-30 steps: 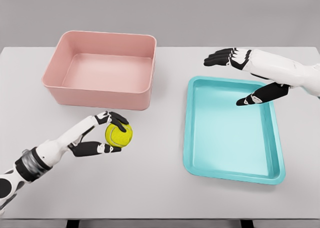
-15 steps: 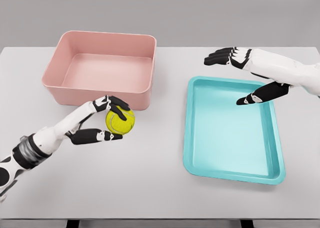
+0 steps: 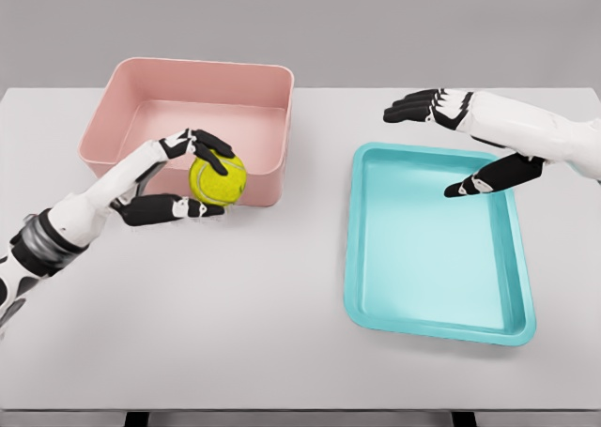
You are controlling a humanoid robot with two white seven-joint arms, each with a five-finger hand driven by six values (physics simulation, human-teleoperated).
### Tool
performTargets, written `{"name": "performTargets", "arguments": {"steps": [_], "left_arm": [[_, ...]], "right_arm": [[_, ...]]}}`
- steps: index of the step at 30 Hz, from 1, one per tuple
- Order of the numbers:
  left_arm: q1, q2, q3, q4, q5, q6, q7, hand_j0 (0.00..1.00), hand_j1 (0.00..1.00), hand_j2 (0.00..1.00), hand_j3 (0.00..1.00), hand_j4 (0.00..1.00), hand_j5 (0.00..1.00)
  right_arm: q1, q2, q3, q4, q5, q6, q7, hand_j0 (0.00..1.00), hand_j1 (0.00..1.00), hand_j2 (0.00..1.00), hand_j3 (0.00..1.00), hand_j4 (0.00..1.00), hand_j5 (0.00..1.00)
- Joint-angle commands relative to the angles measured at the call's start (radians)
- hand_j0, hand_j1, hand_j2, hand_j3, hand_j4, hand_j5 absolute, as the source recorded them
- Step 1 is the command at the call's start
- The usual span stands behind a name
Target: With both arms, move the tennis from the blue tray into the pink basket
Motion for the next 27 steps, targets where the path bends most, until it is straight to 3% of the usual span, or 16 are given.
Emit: {"name": "performTargets", "arguments": {"steps": [1, 14, 22, 27], "left_arm": [[-0.003, 0.005, 0.001, 0.003, 0.038, 0.030, 0.001, 0.47, 0.47, 0.47, 0.47, 0.47, 0.47], [-0.132, -0.005, 0.008, 0.023, 0.068, 0.177, 0.001, 0.47, 0.47, 0.47, 0.47, 0.47, 0.47], [-0.178, -0.023, 0.007, 0.052, 0.067, 0.222, 0.001, 0.47, 0.47, 0.47, 0.47, 0.47, 0.47], [-0.215, -0.069, 0.002, 0.138, 0.061, 0.231, 0.001, 0.47, 0.47, 0.47, 0.47, 0.47, 0.47]], "right_arm": [[0.000, 0.000, 0.000, 0.000, -0.007, 0.003, -0.001, 1.00, 1.00, 1.00, 1.00, 1.00, 1.00], [-0.002, -0.007, 0.000, 0.000, -0.007, 0.003, -0.001, 1.00, 1.00, 1.00, 1.00, 1.00, 1.00], [-0.003, -0.006, 0.000, 0.000, -0.007, 0.003, -0.001, 1.00, 1.00, 1.00, 1.00, 1.00, 1.00], [-0.005, -0.006, 0.000, 0.000, -0.007, 0.004, -0.001, 1.00, 1.00, 1.00, 1.00, 1.00, 1.00]]}}
